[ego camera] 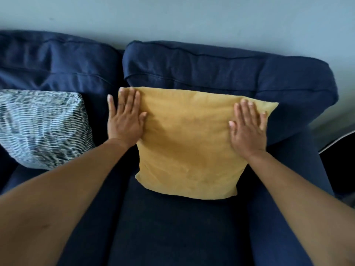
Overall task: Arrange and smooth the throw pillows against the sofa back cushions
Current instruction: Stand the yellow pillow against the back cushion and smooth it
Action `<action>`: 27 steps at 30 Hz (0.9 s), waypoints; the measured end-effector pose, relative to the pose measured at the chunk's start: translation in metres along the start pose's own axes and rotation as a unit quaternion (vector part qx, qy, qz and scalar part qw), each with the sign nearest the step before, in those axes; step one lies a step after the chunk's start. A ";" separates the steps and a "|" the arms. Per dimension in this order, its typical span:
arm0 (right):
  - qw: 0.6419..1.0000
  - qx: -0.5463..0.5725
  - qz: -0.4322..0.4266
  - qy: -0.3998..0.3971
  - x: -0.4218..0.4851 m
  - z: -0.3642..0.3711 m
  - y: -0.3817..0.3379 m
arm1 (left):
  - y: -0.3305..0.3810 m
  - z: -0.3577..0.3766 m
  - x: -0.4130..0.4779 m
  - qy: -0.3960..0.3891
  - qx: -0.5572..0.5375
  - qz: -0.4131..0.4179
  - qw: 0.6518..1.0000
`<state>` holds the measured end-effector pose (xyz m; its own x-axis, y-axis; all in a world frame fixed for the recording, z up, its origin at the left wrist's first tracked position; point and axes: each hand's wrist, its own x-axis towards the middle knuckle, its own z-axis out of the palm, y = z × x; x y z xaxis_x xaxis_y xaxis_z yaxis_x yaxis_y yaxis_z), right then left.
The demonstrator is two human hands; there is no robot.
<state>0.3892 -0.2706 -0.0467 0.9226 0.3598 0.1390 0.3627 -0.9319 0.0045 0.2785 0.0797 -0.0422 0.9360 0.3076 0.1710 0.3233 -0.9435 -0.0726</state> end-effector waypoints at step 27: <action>0.990 0.019 -0.135 -0.030 -0.053 -0.030 -0.045 | 0.082 -0.043 -0.061 -0.023 -0.062 0.178 0.982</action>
<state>0.3199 -0.2497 -0.0249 0.7972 0.5984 0.0797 0.6005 -0.7996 -0.0039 0.2419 -0.0215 -0.0162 0.9928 -0.0426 0.1117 -0.0430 -0.9991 0.0010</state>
